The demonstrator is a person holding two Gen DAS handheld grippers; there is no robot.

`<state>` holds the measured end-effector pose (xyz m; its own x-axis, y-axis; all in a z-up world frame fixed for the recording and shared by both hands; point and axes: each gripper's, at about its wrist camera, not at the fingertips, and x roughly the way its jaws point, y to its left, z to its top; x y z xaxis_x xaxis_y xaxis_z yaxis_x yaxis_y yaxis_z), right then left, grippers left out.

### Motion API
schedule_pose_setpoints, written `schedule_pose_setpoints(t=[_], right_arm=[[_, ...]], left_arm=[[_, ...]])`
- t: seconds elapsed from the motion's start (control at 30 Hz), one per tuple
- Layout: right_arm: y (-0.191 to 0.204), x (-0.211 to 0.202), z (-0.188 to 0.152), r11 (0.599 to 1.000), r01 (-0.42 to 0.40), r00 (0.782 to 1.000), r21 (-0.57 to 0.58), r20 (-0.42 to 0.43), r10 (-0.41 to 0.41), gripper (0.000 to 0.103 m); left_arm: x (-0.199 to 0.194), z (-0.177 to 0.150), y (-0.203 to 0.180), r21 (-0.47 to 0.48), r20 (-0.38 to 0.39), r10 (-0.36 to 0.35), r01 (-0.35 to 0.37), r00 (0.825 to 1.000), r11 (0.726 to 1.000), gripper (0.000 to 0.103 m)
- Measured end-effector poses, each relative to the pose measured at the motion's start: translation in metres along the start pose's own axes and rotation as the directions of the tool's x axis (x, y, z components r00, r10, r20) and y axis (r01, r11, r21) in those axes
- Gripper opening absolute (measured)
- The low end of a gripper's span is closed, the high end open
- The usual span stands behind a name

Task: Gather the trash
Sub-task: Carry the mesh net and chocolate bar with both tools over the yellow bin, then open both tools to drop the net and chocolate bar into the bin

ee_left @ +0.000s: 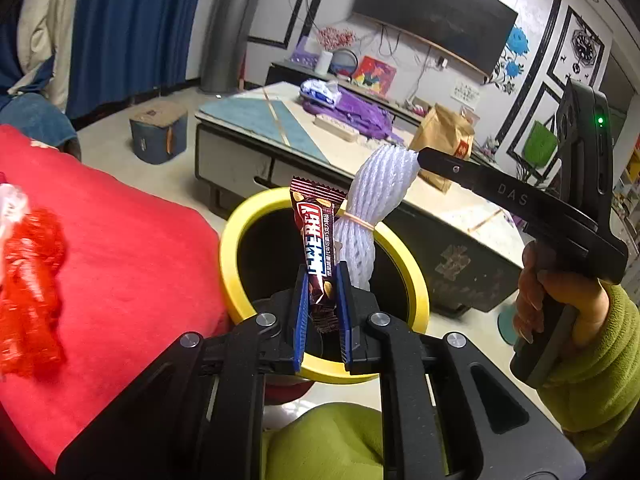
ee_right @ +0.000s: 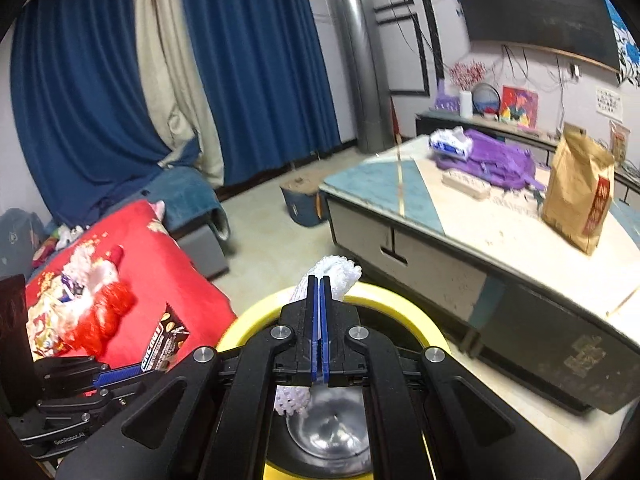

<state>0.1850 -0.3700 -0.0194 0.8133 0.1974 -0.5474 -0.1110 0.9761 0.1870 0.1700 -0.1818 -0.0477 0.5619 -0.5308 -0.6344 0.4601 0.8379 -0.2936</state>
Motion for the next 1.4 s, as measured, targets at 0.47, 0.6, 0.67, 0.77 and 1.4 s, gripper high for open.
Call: schedule_pose_setpoints(t=[0.47, 0.6, 0.67, 0.77, 1.4], right_arm=[[-0.028, 0.026, -0.013, 0.993, 0.015, 0.994, 0.114, -0.11, -0.002, 0.026], [-0.027, 0.023, -0.011, 0.994, 0.031, 0.995, 0.108, -0.094, -0.021, 0.036], [-0.026, 0.02, -0.009, 0.994, 0.037, 0.996, 0.106, -0.082, -0.028, 0.045], [-0.021, 0.016, -0.006, 0.995, 0.04, 0.997, 0.089, -0.066, -0.034, 0.05], [0.042, -0.013, 0.002, 0.997, -0.073, 0.997, 0.019, 0.017, 0.073, 0.075]], left_arm=[[0.025, -0.002, 0.0, 0.013, -0.041, 0.003, -0.002, 0.999, 1.0, 0.036], [0.021, -0.001, 0.001, 0.008, -0.026, 0.001, -0.001, 1.0, 1.0, 0.05], [0.018, -0.001, 0.004, -0.001, -0.02, 0.001, -0.001, 1.0, 1.0, 0.056], [0.009, -0.001, 0.007, -0.014, -0.001, 0.023, -0.023, 1.0, 1.0, 0.071], [-0.065, 0.007, 0.046, -0.123, 0.143, 0.222, -0.206, 0.964, 0.971, 0.092]])
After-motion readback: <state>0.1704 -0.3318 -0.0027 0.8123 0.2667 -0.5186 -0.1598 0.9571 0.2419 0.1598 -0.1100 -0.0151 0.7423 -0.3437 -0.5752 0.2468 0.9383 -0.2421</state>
